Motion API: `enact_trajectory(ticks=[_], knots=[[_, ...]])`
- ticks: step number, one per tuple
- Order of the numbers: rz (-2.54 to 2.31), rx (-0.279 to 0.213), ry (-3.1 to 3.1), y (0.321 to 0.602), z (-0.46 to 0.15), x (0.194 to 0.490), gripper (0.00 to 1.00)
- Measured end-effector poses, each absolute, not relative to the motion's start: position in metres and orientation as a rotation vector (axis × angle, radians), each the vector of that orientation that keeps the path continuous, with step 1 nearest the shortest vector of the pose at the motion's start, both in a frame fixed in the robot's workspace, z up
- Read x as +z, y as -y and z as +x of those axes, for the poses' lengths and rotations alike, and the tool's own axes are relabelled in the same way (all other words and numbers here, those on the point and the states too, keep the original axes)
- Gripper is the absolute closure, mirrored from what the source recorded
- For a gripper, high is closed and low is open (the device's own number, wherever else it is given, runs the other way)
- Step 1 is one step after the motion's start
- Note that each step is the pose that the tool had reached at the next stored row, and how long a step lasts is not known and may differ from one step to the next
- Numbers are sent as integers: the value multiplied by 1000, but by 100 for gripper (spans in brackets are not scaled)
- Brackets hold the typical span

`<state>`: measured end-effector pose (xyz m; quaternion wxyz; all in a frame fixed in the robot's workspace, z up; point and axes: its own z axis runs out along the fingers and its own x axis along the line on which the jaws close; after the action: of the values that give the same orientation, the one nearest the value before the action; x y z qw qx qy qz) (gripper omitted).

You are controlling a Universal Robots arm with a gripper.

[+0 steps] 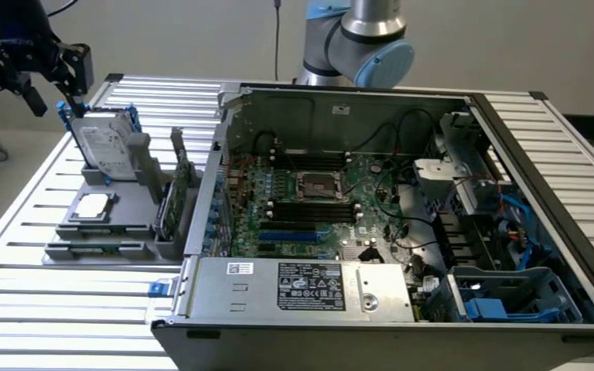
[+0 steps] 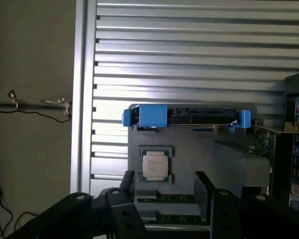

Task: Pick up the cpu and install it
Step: 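Pick up the cpu and move it towards the insertion slot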

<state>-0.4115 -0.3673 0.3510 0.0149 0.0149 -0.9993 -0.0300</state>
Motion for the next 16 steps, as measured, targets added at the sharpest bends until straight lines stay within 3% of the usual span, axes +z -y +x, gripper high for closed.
enact_trajectory(ticks=[16], knots=[[72,-93,3096,387,-412,328,40]])
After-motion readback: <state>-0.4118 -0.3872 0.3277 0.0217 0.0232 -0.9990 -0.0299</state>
